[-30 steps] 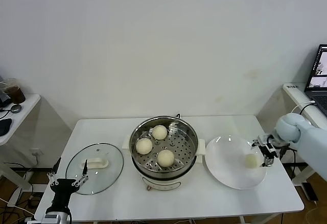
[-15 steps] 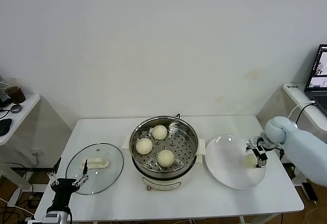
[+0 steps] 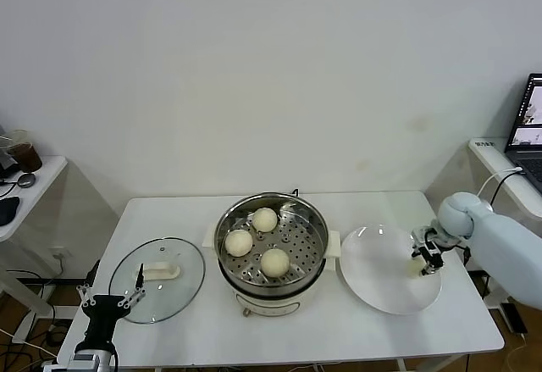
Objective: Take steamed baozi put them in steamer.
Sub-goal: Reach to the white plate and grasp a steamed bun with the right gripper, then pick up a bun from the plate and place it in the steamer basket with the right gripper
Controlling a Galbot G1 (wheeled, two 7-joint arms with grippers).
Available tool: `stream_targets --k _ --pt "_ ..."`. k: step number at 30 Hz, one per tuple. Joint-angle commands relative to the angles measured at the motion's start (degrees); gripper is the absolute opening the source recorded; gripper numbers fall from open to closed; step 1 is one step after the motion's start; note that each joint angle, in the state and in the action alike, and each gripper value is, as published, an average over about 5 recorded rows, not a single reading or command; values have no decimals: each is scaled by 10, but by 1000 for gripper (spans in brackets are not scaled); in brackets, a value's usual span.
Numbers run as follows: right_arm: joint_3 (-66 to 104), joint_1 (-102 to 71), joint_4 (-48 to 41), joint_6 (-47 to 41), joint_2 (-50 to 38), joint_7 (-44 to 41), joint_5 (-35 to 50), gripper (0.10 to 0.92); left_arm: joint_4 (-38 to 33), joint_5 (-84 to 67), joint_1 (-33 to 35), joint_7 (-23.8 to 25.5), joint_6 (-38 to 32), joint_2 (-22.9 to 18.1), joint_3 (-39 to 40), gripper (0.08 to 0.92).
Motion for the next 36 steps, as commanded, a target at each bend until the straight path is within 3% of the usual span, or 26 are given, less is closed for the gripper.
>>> stream_targets --k 1,11,20,28,36 --pt "-44 48 43 -10 -38 -19 47 464 -1 -2 -1 0 0 2 0 823" --pt "-231 313 167 -76 -96 -49 225 475 2 -11 -17 3 2 7 13 823" --pt "-426 555 248 -186 25 -1 409 475 3 -14 -26 5 4 17 21 823" --pt "-453 540 270 -308 168 106 528 480 10 -13 -29 5 2 17 18 823" --pt "-434 452 205 -384 252 149 525 484 11 -16 -32 5 2 14 5 823"
